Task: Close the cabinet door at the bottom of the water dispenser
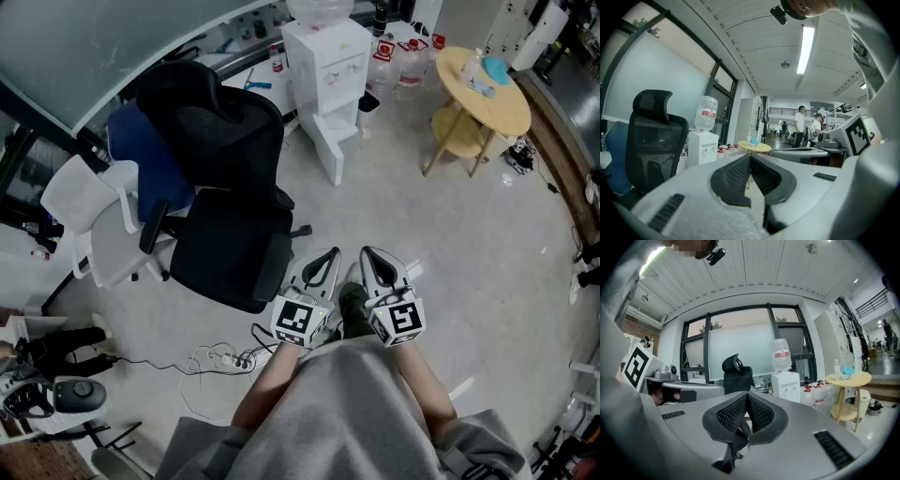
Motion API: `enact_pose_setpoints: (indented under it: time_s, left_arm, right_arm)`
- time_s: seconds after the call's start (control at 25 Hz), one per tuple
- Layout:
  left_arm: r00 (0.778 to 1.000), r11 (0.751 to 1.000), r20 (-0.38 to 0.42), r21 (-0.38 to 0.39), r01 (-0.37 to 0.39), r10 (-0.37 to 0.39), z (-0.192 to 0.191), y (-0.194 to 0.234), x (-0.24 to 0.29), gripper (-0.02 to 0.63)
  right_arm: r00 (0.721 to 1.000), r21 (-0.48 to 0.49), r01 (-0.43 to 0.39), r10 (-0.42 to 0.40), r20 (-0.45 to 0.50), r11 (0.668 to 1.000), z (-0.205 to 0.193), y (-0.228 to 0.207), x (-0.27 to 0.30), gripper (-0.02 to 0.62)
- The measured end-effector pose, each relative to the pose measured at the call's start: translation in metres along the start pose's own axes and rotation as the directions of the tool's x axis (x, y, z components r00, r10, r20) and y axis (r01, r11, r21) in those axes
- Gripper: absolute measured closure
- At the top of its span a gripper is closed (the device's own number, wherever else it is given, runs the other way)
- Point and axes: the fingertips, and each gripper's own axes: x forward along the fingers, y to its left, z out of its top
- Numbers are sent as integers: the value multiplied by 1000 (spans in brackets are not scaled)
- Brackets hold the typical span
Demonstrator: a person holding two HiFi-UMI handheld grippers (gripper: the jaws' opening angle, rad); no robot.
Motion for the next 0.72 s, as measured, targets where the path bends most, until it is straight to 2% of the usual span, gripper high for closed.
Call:
enact_pose_setpoints:
  time_s: [0.32, 0.72]
  left_arm:
    - [1000, 1000, -5, -9, 14, -14, -2, -2, 8, 598]
    - [998, 998, -41, -49, 36, -38, -16, 1, 37, 598]
  right_arm:
    - [1000, 31, -2, 2, 12, 1000, 0, -8, 2, 586]
    - [999, 42, 17, -15, -34, 999, -14, -32, 12, 586]
